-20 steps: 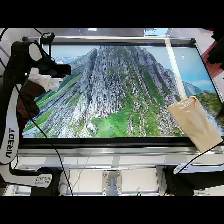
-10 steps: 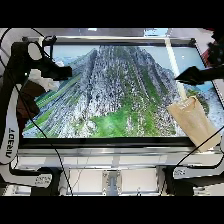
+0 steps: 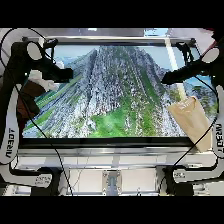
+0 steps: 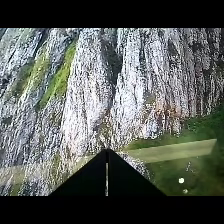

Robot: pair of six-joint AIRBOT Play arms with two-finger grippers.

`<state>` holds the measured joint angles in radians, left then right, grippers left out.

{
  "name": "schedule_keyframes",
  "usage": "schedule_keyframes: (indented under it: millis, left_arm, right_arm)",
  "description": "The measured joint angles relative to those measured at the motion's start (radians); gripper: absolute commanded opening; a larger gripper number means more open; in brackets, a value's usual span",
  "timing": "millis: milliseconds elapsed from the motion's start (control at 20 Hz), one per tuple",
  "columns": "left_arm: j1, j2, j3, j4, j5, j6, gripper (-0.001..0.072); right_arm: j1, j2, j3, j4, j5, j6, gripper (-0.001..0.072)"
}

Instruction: Fold the shirts.

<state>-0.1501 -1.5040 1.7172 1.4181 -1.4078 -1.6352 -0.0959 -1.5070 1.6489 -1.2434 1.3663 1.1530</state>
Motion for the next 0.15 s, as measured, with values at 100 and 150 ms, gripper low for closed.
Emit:
schedule_keyframes:
  millis: [100, 150]
  left_arm:
    - [0.000, 0.000, 0.000, -0.022, -0.003, 0.000, 0.0015]
    - [0.000, 0.000, 0.000, -0.032, -0.004, 0.000, 0.0015]
  right_arm:
    - [0.011, 0.000, 0.000, -0.026, -0.009, 0.002, 0.0406]
    - [0.014, 0.000, 0.000, -0.037, -0.013, 0.003, 0.0406]
